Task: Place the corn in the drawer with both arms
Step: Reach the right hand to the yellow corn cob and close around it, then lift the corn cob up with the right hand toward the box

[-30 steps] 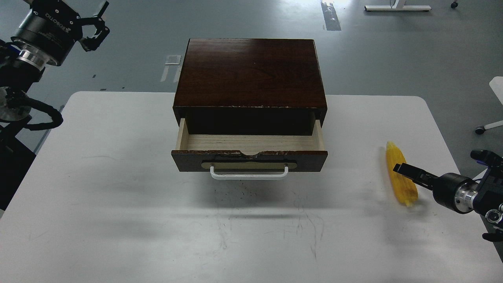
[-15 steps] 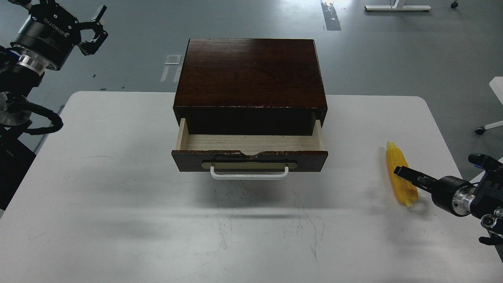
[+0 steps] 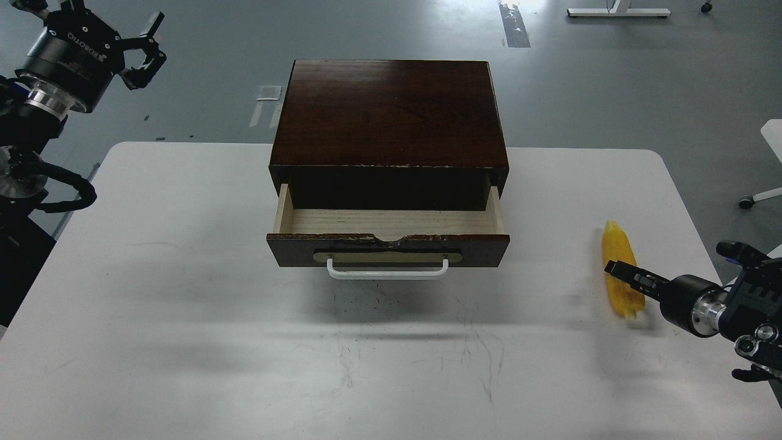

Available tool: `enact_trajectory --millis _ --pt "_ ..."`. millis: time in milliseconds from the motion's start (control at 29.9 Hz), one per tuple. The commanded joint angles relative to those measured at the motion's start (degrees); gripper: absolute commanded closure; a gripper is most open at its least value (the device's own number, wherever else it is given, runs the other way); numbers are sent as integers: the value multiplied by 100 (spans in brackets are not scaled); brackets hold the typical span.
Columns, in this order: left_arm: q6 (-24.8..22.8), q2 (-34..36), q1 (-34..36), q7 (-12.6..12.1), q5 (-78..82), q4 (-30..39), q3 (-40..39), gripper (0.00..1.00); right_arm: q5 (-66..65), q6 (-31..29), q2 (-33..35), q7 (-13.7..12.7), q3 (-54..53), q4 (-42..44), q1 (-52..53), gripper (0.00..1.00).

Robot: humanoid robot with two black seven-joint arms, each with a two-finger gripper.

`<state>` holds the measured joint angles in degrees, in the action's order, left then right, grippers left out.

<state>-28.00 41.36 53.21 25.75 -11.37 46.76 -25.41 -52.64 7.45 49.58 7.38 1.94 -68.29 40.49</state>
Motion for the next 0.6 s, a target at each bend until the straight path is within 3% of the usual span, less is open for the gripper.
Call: enact_trajectory --millis 0,134,167,267,401,568 --pt "0 38 -21 0 4 0 1 2 61 89 -27 1 -9 -9 46 52" --pt "0 47 -21 0 4 0 1 2 96 116 -27 1 -9 -18 11 59" --pt "0 73 -21 0 4 0 1 2 114 116 -19 -8 -27 -35 -6 69" --pt "0 91 -21 0 4 9 -8 2 114 133 -27 -17 -36 -44 -15 85" --pt "0 135 -13 0 4 18 -8 2 114 125 -19 -17 -53 -132 -6 95" --pt "0 232 -21 0 4 26 -8 2 114 125 506 -8 -71 -763 -24 98"
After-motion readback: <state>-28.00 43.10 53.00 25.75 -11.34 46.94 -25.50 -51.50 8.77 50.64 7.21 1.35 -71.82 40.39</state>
